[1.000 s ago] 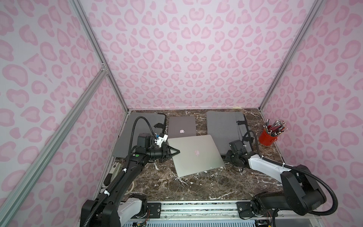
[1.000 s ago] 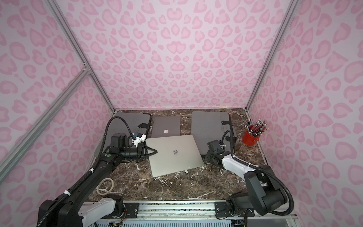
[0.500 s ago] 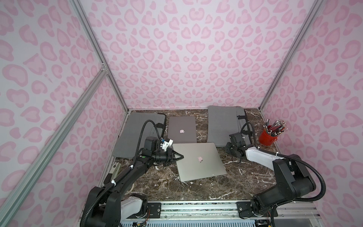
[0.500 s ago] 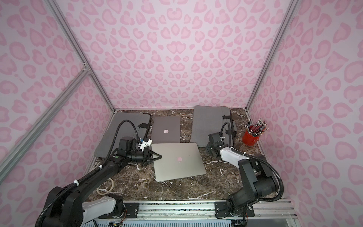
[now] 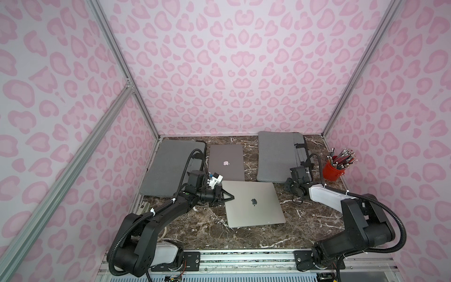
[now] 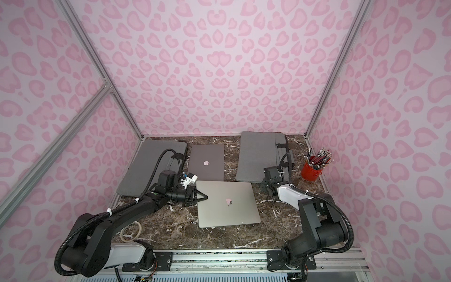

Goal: Open the zippered laptop bag and take out the laptop
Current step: Move the zippered laptop bag to the center of the board, then place the laptop at the center of the board.

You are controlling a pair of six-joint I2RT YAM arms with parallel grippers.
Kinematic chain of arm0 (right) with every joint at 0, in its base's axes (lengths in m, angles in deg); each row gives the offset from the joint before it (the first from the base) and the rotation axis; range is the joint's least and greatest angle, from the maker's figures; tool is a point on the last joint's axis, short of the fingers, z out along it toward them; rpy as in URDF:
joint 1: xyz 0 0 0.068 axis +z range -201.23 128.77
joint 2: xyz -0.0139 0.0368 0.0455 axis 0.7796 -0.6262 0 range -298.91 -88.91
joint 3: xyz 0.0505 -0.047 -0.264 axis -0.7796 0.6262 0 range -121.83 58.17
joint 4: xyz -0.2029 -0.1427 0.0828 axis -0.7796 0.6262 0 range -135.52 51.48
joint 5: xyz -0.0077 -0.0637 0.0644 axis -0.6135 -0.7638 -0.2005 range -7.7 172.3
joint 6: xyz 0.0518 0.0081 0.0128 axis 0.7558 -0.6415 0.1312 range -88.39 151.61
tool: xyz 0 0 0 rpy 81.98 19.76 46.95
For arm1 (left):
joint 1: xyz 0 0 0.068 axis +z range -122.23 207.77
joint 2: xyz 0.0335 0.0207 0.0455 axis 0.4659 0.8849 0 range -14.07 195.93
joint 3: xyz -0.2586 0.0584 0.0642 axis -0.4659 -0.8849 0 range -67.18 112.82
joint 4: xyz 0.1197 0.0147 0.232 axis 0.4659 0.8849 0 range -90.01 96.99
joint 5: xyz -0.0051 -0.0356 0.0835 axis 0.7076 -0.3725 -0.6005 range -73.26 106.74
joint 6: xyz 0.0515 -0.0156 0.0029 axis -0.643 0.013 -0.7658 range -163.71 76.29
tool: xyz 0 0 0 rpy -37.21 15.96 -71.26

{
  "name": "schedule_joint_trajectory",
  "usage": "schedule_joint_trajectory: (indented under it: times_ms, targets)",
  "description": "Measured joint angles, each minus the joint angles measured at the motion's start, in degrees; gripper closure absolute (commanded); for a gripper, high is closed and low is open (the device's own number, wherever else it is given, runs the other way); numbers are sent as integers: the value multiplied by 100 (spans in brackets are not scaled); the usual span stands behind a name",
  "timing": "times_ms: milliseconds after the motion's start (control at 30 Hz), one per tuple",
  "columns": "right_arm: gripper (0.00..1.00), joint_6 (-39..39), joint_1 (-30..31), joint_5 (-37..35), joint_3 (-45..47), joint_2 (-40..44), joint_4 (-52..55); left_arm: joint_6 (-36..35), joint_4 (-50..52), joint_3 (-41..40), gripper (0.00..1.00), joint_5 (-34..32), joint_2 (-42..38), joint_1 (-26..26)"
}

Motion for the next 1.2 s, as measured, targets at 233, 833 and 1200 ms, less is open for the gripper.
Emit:
schedule_joint_trajectory:
  times_ms: [233,833,1200]
  targets:
    - [50,-37,-13,0,0,299,4,234,-544,-92,99,17,433,-238]
    - [41,9,46,55,201,1290,188,485,-1679,74,93,-181,1591,-946]
    - [38,17,317,109,326,1449,175,702,-2020,96,70,-702,2039,-1010]
